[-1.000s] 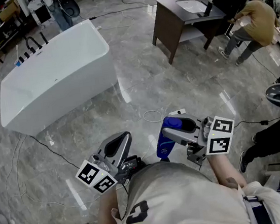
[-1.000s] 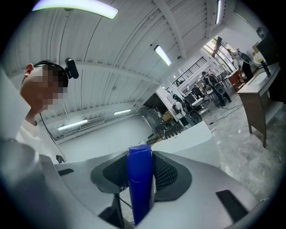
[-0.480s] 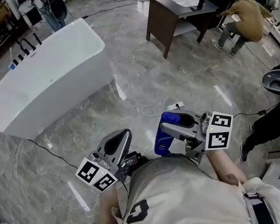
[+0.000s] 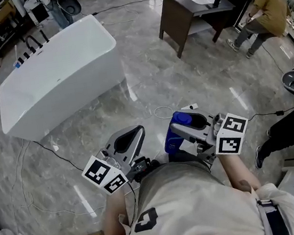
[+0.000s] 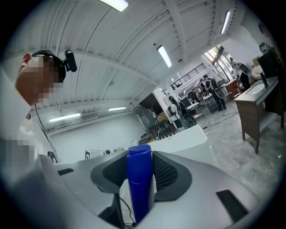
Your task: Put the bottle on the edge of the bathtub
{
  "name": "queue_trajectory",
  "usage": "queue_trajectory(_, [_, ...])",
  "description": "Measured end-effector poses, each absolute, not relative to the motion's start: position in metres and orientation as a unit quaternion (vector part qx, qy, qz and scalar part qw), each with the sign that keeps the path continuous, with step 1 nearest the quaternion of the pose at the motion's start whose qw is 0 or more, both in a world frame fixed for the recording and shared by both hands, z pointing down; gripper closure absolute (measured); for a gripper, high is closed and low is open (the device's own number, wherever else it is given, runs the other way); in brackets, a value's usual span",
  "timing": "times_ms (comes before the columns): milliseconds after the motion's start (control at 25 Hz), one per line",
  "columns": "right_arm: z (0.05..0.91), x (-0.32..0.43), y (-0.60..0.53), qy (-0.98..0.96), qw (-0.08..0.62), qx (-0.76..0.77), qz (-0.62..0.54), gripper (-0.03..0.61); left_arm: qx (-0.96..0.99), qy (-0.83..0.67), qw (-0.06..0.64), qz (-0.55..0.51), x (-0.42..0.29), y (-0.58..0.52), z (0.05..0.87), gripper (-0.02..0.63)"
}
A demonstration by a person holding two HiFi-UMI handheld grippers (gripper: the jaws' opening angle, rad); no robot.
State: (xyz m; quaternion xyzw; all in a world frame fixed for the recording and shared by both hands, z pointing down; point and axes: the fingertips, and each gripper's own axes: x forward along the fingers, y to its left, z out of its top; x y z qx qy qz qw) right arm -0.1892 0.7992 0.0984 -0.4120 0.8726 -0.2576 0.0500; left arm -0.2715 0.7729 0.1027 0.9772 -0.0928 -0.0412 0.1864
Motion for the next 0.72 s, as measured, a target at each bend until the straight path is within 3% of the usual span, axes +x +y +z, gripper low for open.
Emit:
queue_trajectory(360, [0.103,-0.165,0.773,0.870,0.032,-0.425,-0.248,0.414,0.969,-0.119,0.216,-0.028,-0.269,0.756,0.118,0.555])
queue_trajectory(720, [0.110,-0.105,0.732,0.866,0.051,-0.427,-0.254,0.416,0.970,-0.115,0.212,0.000,-0.206,0.720,0.118,0.555])
